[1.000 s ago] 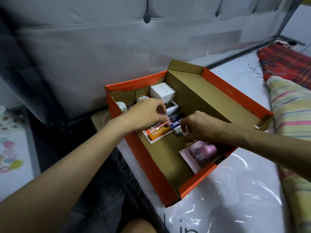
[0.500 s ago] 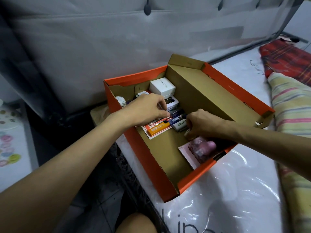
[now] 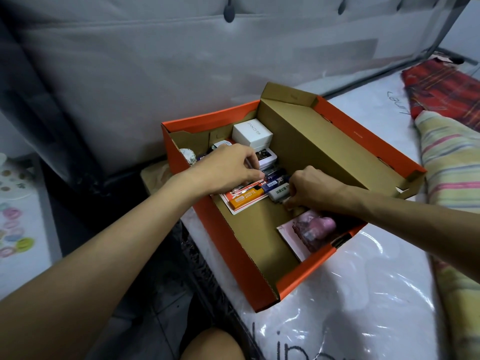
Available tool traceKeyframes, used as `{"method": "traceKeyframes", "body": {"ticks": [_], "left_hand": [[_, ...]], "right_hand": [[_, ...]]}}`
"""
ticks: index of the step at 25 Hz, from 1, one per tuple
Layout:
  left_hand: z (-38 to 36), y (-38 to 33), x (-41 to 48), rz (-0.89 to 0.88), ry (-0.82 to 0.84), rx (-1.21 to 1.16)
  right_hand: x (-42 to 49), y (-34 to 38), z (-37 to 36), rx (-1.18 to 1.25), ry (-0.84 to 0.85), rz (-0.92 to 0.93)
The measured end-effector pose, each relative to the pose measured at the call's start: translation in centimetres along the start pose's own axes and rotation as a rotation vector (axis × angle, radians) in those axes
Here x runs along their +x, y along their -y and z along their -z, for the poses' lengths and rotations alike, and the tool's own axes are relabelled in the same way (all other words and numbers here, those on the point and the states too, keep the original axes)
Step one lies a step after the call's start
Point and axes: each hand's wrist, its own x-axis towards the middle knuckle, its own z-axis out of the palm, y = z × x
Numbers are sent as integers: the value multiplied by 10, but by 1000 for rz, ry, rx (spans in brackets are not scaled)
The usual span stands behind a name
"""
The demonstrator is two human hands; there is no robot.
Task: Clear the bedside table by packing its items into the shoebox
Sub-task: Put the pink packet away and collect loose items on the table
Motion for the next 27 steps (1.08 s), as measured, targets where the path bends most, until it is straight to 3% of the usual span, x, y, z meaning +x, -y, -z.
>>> {"method": "traceKeyframes", "body": {"ticks": [4,10,14,19,27], "left_hand": [[2,-3,-2,-2,-42,-22],[30,-22,-32,11,-352,-280],[73,-8,-94,64,-469,-189],[112,56,-229,296,-421,-171],[159,209,-455,863,-673,-92]], "right_hand": [[-6,8,11,46,9,1],[-38,71,65,122,-235,33],[-67,149,94,114,-323,196],[-74,273,88,117,-238,376],[-33,478,15,218,10,590]]}}
